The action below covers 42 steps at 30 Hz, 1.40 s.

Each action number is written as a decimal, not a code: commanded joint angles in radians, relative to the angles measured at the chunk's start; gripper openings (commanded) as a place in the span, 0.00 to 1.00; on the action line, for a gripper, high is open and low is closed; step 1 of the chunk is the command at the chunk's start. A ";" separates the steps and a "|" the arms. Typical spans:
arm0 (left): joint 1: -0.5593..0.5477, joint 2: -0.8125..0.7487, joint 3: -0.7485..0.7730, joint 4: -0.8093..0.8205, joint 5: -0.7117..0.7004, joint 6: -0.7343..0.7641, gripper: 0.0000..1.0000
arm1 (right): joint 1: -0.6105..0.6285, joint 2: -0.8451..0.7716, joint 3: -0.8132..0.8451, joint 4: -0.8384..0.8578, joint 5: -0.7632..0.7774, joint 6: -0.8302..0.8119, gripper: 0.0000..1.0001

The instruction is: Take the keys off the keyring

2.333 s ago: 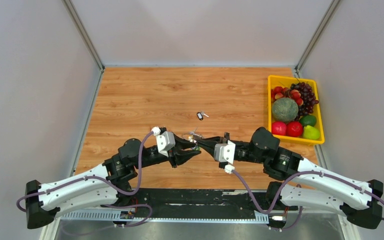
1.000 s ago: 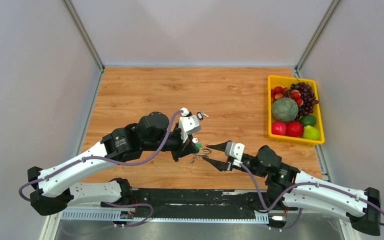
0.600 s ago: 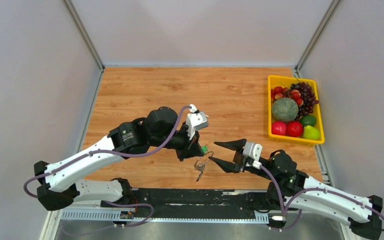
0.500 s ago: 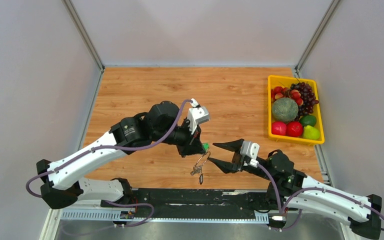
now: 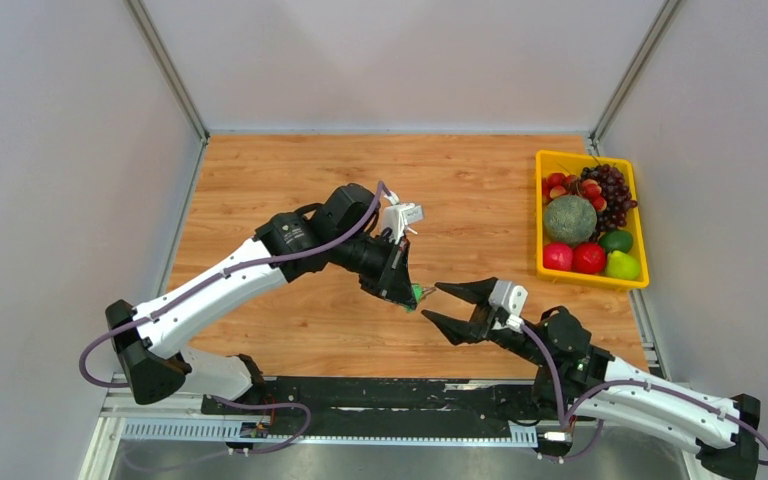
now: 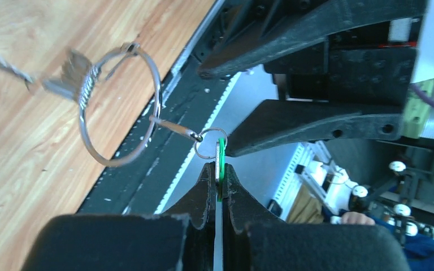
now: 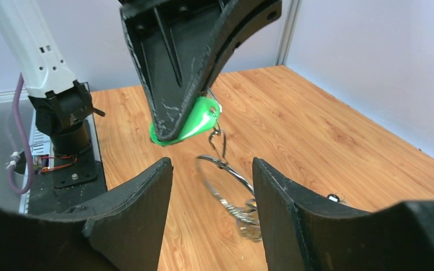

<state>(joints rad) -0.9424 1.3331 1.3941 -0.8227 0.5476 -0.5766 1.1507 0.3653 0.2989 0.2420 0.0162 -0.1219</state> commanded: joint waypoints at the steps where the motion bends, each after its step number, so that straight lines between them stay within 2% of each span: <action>1: 0.014 -0.028 -0.015 0.112 0.128 -0.148 0.00 | -0.001 -0.003 -0.018 0.038 0.067 -0.009 0.59; 9: 0.016 -0.011 -0.028 0.166 0.244 -0.202 0.00 | -0.002 0.030 -0.078 0.178 0.001 -0.057 0.58; 21: 0.016 -0.018 -0.044 0.188 0.285 -0.200 0.00 | -0.002 0.025 -0.061 0.196 -0.152 -0.056 0.55; 32: 0.017 -0.029 -0.053 0.188 0.294 -0.203 0.00 | -0.001 0.055 -0.024 0.207 -0.139 -0.058 0.45; 42: 0.016 -0.041 -0.069 0.188 0.296 -0.200 0.00 | 0.000 0.043 -0.024 0.233 -0.167 -0.059 0.41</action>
<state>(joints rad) -0.9279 1.3308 1.3251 -0.6682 0.8120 -0.7650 1.1507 0.4229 0.2367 0.4244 -0.1257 -0.1783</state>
